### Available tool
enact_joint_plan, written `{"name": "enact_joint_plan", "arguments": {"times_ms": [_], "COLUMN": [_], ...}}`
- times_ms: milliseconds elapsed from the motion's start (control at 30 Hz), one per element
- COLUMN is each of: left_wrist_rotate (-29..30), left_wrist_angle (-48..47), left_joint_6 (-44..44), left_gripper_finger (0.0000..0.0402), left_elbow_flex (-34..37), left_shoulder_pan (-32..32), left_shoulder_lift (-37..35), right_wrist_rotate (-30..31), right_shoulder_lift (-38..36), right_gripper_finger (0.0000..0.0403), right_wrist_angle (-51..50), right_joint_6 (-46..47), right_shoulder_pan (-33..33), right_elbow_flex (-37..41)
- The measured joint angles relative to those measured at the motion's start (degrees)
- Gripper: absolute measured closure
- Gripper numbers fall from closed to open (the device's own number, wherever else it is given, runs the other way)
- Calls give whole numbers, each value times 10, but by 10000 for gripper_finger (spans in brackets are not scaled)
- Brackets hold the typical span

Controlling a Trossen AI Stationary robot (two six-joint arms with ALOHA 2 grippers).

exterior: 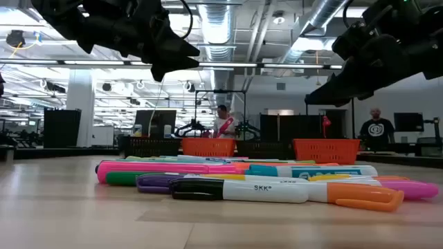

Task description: Pick & Place Markers

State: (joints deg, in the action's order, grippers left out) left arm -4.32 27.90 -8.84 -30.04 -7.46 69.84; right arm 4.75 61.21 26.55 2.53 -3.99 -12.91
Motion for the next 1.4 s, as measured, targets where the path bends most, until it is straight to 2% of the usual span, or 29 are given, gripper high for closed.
{"name": "enact_joint_plan", "arguments": {"times_ms": [700, 833, 967, 1200, 1400], "left_wrist_rotate": [0, 7, 57, 75, 75], "left_wrist_angle": [-6, -58, -118, -142, -174], "left_joint_6": [0, 25, 39, 42, 71], "left_gripper_finger": [236, 236, 236, 236, 236], "left_elbow_flex": [0, 0, 0, 0, 1], "left_shoulder_pan": [0, 0, 0, 0, 0], "left_shoulder_lift": [0, -4, -18, -49, -69], "right_wrist_rotate": [12, -10, -37, -87, -94], "right_shoulder_lift": [0, 3, 40, 170, 299], "right_gripper_finger": [273, 273, 273, 273, 273], "right_wrist_angle": [23, -77, -185, -292, -329], "right_joint_6": [-16, -23, -39, -64, -101], "right_shoulder_pan": [5, 31, 64, 96, 96], "right_elbow_flex": [-15, -82, -176, -324, -421]}}
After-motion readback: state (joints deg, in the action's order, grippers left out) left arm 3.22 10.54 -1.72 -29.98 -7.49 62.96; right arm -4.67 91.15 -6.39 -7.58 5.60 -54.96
